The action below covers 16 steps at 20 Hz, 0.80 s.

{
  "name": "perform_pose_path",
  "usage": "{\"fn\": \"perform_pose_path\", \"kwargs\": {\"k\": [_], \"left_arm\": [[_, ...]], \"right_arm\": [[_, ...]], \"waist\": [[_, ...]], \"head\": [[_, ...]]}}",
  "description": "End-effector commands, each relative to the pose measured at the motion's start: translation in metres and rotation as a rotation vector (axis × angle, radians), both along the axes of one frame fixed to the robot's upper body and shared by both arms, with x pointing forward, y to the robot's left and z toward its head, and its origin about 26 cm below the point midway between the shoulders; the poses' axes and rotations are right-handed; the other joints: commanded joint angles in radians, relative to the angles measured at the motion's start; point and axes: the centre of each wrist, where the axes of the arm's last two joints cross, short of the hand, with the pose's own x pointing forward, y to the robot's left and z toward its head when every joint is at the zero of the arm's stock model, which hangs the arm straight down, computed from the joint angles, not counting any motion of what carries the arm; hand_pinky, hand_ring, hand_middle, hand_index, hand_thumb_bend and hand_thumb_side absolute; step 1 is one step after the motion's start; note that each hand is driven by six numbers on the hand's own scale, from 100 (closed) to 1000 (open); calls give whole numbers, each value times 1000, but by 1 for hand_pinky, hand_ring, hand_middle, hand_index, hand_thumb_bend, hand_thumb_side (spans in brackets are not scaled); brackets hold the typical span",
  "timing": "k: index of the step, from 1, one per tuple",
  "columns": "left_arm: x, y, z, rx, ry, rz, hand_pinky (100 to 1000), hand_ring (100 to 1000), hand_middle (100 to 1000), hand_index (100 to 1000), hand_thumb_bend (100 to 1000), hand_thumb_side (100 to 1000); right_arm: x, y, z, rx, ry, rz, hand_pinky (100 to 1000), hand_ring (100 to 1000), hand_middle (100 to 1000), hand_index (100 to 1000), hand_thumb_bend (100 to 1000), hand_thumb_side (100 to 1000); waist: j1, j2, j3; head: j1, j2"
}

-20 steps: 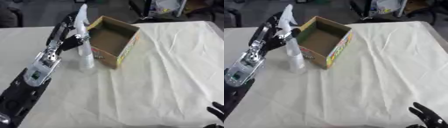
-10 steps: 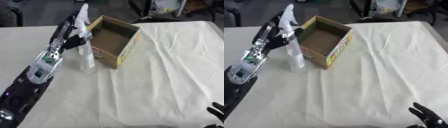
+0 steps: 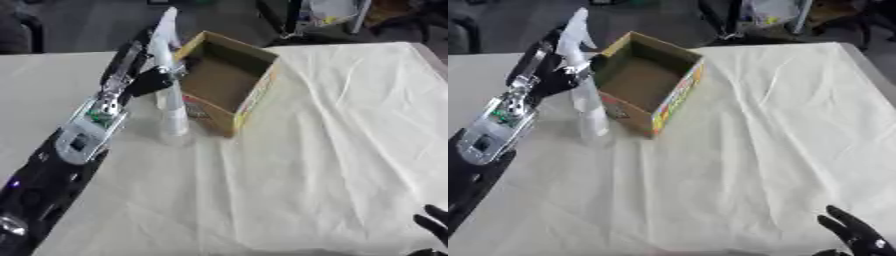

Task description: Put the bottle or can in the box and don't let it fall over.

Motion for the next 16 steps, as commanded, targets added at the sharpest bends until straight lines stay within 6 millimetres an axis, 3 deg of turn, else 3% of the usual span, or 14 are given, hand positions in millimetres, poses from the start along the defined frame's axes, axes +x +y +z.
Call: {"fn": "perform_pose_path", "kwargs": {"k": [1, 16], "left_arm": [[1, 7, 14, 22, -30, 3, 936, 1000, 751, 961, 717, 524], [6, 10, 18, 11, -19, 20, 936, 1000, 755, 961, 717, 537]], "right_arm": [[1, 1, 3, -11, -20, 8, 664, 1000, 1000, 1000, 100, 470], [1, 2, 3, -10, -17, 10, 665, 1000, 1000, 1000, 100, 470]], "waist": [[1, -7, -1], [0, -5, -5]], "head": [[4, -10], [9, -12]]}}
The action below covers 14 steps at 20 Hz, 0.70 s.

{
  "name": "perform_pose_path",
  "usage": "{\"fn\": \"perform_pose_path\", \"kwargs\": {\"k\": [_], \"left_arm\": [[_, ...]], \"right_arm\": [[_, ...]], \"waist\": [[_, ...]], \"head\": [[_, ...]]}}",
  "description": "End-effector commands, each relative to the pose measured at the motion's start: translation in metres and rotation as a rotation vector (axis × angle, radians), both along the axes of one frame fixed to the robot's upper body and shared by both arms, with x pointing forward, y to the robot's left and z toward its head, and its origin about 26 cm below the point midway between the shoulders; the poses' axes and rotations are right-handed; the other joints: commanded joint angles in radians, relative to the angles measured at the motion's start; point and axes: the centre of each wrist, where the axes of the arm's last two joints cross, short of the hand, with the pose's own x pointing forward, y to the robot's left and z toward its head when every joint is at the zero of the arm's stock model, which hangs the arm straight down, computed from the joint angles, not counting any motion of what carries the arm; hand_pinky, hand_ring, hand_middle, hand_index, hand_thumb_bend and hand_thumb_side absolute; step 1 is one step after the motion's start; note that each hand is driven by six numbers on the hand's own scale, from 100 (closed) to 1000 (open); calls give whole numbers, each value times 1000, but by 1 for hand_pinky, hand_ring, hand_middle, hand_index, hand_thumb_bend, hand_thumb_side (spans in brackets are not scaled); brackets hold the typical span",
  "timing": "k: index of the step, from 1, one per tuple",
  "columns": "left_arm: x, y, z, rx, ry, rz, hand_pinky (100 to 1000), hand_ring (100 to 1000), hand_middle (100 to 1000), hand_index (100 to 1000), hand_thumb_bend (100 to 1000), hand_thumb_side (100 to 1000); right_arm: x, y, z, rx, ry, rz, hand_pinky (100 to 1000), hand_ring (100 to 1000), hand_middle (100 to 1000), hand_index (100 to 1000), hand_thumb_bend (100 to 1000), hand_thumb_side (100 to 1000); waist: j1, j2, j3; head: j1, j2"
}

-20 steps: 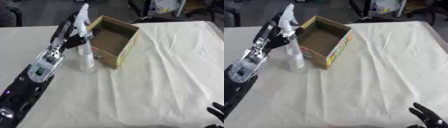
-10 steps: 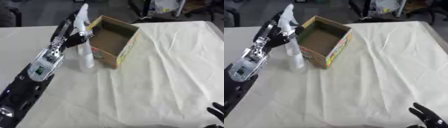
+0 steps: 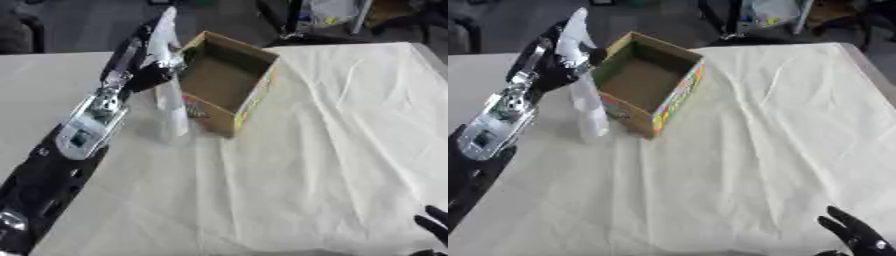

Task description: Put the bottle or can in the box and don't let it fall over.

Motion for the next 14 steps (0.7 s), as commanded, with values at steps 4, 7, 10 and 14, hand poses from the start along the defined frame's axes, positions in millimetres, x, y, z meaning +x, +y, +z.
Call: {"fn": "perform_pose_path", "kwargs": {"k": [4, 7, 10, 14], "left_arm": [[3, 6, 14, 28, -22, -6, 936, 1000, 757, 961, 717, 539], [4, 5, 15, 28, -21, -15, 937, 1000, 759, 961, 715, 540], [4, 4, 17, 30, -23, -23, 937, 1000, 761, 961, 711, 543], [5, 4, 17, 37, -19, -29, 938, 1000, 762, 962, 709, 544]], "right_arm": [[1, 1, 3, -11, -17, 5, 666, 1000, 1000, 1000, 100, 470], [0, 1, 2, -11, -17, 6, 666, 1000, 1000, 1000, 100, 470], [0, 2, 2, -10, -17, 7, 666, 1000, 1000, 1000, 100, 470], [0, 2, 2, -10, -17, 8, 666, 1000, 1000, 1000, 100, 470]], "waist": [[-1, -5, -2], [-2, -5, -2], [-3, -4, -1], [-3, -4, -1]], "head": [[2, -11], [3, -12], [3, -13], [4, -13]]}}
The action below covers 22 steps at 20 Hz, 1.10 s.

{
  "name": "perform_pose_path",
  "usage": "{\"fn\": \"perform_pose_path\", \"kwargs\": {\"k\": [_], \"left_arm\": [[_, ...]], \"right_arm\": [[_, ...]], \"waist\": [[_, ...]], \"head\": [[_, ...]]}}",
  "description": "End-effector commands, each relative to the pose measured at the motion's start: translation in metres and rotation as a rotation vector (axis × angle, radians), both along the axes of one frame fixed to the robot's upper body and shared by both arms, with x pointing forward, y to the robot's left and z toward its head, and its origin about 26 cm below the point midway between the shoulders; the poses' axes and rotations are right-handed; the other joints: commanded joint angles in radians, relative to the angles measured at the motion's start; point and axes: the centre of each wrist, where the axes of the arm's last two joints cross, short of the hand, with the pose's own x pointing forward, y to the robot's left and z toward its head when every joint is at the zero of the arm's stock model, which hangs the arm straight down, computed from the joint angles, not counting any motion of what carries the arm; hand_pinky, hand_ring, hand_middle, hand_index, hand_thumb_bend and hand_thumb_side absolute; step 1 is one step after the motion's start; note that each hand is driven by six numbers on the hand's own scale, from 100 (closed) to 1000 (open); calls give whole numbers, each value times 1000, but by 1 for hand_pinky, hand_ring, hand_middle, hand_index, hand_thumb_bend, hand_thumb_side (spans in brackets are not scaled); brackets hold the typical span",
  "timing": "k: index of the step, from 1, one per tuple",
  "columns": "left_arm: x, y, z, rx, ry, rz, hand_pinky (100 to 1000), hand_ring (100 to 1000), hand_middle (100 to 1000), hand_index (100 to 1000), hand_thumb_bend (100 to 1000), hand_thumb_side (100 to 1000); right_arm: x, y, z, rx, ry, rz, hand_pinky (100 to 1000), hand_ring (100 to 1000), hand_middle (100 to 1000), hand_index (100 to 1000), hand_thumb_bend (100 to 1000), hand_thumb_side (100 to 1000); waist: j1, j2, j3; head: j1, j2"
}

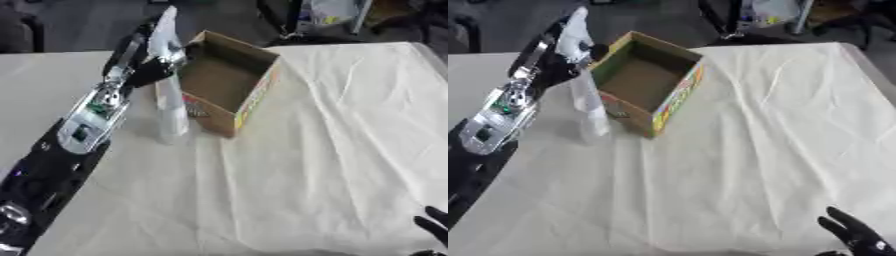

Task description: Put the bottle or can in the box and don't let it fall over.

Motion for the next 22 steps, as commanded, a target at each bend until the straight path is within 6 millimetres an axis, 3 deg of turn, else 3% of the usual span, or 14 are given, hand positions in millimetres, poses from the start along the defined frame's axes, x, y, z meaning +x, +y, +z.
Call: {"fn": "perform_pose_path", "kwargs": {"k": [1, 22], "left_arm": [[1, 4, 13, 34, -27, -4, 938, 1000, 762, 962, 708, 545], [7, 1, 15, 75, -9, -44, 937, 1000, 755, 960, 688, 553]], "right_arm": [[0, 2, 2, -5, -18, 9, 666, 1000, 1000, 1000, 100, 470], [0, 3, 3, -4, -21, 12, 667, 1000, 1000, 1000, 100, 470]], "waist": [[-1, -6, 0], [-2, -2, -4]], "head": [[3, -13], [6, -15]]}}
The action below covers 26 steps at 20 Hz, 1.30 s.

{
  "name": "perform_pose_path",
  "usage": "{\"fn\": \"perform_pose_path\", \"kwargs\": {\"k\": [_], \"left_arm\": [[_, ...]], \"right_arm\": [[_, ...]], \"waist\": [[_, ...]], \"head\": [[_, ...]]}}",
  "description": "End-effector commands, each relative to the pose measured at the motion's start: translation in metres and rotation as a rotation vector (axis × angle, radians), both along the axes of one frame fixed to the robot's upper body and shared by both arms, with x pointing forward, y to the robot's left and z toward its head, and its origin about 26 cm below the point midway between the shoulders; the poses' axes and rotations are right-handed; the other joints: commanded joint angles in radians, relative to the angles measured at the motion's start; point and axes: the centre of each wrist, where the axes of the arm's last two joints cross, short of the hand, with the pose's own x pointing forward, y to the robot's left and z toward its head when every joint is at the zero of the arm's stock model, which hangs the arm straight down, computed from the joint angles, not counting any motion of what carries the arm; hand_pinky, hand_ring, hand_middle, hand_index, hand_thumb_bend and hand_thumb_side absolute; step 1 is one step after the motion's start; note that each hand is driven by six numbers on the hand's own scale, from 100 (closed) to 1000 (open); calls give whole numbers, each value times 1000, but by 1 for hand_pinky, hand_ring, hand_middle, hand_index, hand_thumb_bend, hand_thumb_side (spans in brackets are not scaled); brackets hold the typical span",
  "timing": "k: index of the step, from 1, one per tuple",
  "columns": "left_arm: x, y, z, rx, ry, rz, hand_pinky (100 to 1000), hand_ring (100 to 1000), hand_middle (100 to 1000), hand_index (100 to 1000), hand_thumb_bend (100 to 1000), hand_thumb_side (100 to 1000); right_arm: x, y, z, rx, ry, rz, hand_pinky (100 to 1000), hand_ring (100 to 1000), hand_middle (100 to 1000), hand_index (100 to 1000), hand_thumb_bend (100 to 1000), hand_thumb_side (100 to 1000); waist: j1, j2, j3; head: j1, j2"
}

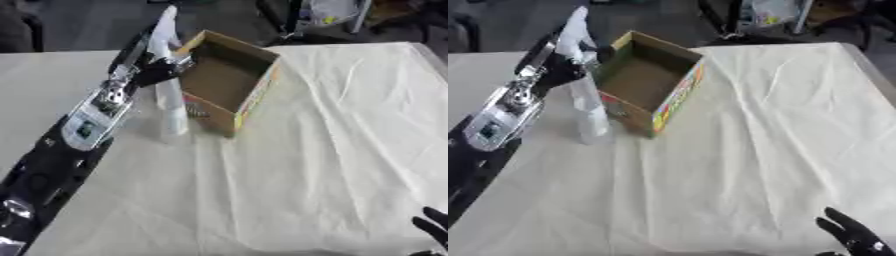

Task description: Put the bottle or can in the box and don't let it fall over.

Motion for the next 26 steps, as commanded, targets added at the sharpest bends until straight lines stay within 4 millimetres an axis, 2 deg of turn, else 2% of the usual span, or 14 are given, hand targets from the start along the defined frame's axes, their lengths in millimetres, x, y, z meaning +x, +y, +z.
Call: {"fn": "perform_pose_path", "kwargs": {"k": [1, 8, 11, 14, 17, 18, 19, 24, 26], "left_arm": [[2, 4, 15, 34, -36, -5, 936, 1000, 754, 959, 686, 553], [4, 3, 16, 44, -33, -15, 932, 1000, 709, 944, 671, 551], [4, 3, 17, 46, -34, -13, 917, 1000, 640, 916, 649, 534], [4, 3, 17, 44, -33, -11, 904, 962, 581, 882, 630, 519], [5, 3, 17, 37, -33, -4, 877, 883, 471, 804, 577, 481], [5, 3, 16, 34, -32, 0, 874, 877, 463, 798, 572, 479], [5, 3, 16, 30, -32, 4, 857, 835, 406, 754, 530, 463], [5, 3, 19, 0, -37, 28, 807, 708, 235, 619, 428, 445], [5, 3, 21, -19, -44, 43, 779, 632, 155, 546, 341, 449]], "right_arm": [[1, 1, 4, -11, -23, 9, 667, 1000, 1000, 1000, 100, 470], [1, 1, 4, -11, -24, 10, 668, 1000, 1000, 1000, 100, 470], [1, 1, 4, -11, -24, 11, 668, 1000, 1000, 1000, 100, 470], [1, 1, 4, -11, -24, 11, 668, 1000, 1000, 1000, 100, 470], [1, 1, 4, -10, -24, 11, 668, 1000, 1000, 1000, 100, 470], [1, 1, 4, -10, -24, 11, 668, 1000, 1000, 1000, 100, 470], [1, 1, 4, -10, -23, 11, 668, 1000, 1000, 1000, 100, 470], [1, 1, 4, -9, -22, 11, 668, 1000, 1000, 1000, 100, 470], [2, 1, 4, -9, -21, 12, 668, 1000, 1000, 1000, 100, 470]], "waist": [[-1, -6, -2], [0, -5, -4], [0, -5, -5], [0, -5, -5], [1, -5, -5], [1, -5, -6], [1, -5, -6], [1, -5, -7], [1, -5, -7]], "head": [[4, -13], [5, -14], [5, -13], [5, -13], [6, -13], [6, -13], [6, -13], [7, -13], [8, -13]]}}
